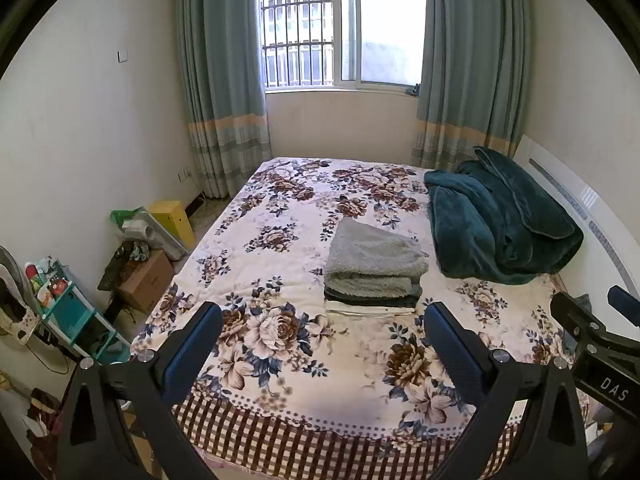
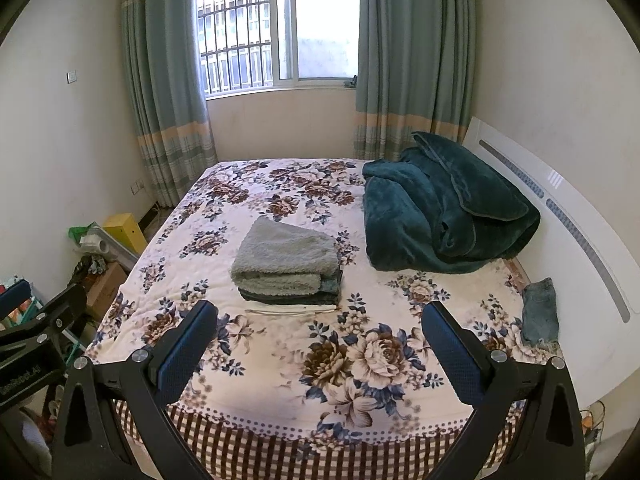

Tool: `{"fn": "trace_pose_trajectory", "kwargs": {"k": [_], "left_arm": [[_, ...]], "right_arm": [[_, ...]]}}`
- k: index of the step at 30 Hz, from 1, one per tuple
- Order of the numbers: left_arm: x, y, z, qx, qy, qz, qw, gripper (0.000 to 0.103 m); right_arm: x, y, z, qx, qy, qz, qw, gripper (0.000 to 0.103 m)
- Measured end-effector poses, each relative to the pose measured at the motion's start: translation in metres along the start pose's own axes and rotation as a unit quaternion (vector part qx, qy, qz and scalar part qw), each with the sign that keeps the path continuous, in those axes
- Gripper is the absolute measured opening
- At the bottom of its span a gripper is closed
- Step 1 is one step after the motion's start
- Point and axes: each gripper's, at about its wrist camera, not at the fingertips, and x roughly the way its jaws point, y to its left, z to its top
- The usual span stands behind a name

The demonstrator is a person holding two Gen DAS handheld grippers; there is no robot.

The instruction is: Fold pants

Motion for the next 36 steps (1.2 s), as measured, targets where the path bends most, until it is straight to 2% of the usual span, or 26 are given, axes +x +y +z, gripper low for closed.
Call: {"fn": "trace_pose_trajectory", "kwargs": {"k": [36], "left_arm": [[0.0005,-0.0028,0.0062,-0.002,0.000,0.002,1.0000,0.103]], "right_arm": [[0.0010,0.0083,0.0013,-0.001,0.003,0.006,1.000,0.103]]}}
